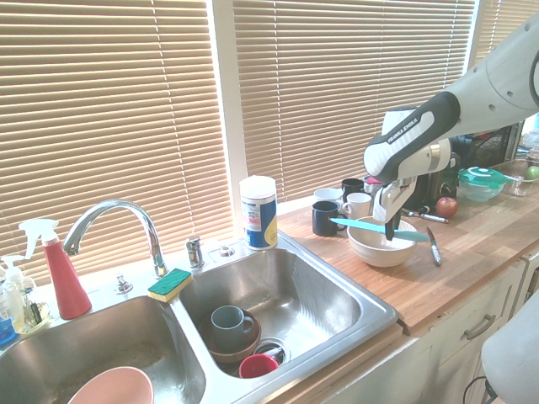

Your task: Put the knife into the sink

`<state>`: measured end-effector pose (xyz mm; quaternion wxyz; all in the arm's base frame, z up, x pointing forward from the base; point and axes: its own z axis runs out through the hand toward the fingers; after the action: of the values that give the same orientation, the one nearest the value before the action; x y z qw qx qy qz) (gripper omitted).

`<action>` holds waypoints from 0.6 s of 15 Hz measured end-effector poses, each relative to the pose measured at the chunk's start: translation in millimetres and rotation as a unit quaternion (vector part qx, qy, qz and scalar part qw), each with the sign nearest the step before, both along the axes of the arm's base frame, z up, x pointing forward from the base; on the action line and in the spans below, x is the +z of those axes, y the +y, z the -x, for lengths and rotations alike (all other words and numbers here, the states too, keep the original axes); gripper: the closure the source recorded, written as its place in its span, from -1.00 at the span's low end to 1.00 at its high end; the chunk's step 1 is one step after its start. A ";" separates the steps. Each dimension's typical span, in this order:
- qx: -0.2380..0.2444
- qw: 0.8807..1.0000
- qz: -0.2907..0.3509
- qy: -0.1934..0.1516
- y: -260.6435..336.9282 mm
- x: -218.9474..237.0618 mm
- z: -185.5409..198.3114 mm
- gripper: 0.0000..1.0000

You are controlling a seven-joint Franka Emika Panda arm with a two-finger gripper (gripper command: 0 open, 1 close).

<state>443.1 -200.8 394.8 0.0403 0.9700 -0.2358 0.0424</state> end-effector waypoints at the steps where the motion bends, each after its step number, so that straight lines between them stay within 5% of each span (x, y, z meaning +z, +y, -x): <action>1: -0.001 1.000 0.000 0.000 -0.1 0.0 0.0 1.00; 5: -0.023 1.000 -0.003 0.000 -0.6 5.2 -0.8 1.00; 9: -0.032 0.999 -0.025 -0.024 8.6 56.5 -4.3 1.00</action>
<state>447.4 -192.1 451.3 0.0117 0.9614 -0.2685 0.0584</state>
